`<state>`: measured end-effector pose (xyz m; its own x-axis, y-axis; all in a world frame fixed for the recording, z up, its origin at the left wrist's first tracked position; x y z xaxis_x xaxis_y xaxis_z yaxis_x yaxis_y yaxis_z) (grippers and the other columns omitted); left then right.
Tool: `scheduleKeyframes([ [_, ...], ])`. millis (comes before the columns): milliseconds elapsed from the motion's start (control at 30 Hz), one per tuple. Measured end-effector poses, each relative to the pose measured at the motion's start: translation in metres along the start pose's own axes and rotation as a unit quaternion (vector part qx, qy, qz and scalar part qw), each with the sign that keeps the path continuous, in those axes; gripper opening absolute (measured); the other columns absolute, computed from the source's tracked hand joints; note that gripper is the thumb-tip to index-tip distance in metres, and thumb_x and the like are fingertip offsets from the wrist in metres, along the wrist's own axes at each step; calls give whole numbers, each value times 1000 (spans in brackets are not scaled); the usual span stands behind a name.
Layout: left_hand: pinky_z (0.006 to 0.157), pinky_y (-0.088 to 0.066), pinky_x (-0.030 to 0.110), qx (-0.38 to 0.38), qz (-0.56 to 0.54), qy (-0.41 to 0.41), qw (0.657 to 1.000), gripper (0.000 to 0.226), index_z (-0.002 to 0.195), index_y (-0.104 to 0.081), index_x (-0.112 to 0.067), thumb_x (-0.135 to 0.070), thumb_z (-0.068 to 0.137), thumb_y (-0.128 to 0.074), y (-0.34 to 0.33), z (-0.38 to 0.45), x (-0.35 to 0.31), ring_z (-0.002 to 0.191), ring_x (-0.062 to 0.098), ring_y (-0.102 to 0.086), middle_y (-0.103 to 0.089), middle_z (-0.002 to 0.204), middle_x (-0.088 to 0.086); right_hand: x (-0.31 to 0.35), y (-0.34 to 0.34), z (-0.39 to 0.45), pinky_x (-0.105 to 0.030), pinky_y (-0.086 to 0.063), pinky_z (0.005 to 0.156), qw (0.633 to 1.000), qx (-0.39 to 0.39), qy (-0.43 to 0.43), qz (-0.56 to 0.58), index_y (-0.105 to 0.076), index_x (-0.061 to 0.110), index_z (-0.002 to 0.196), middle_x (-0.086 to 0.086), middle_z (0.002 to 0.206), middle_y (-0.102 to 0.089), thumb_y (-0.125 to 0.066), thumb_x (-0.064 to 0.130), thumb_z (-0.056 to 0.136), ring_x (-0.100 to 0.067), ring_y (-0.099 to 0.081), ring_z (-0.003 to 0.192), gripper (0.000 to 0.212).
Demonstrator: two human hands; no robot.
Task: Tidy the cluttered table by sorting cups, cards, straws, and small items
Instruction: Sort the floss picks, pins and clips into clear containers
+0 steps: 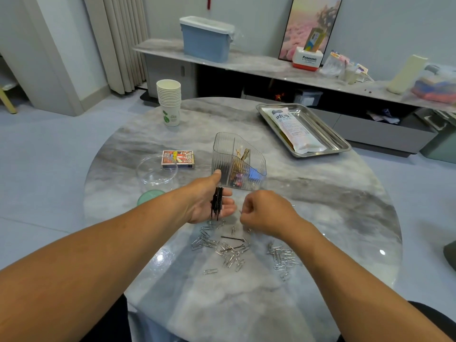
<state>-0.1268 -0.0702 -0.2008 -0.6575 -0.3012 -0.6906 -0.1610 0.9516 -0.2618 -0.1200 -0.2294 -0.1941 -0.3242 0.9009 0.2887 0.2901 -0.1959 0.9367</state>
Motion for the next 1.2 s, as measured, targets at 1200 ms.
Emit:
scheduleKeyframes([
  [1200, 55, -62, 32, -14, -24, -15, 999, 63, 116, -57, 3, -55, 104, -34, 4, -2, -3, 77, 26, -64, -58, 94, 18, 11, -16, -13, -29, -38, 57, 969, 101, 78, -214, -47, 14, 69, -1, 69, -46, -69, 24, 82, -25, -54, 70, 27],
])
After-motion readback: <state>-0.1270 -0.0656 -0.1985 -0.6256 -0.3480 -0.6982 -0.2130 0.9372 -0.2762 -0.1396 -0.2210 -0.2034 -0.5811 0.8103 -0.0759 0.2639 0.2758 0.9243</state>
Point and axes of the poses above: each hand's wrist, its own z-axis towards the middle knuckle, its own y-axis out of the back of the hand, x = y × z, the point moved 1 cm from there along z, towards the middle knuckle
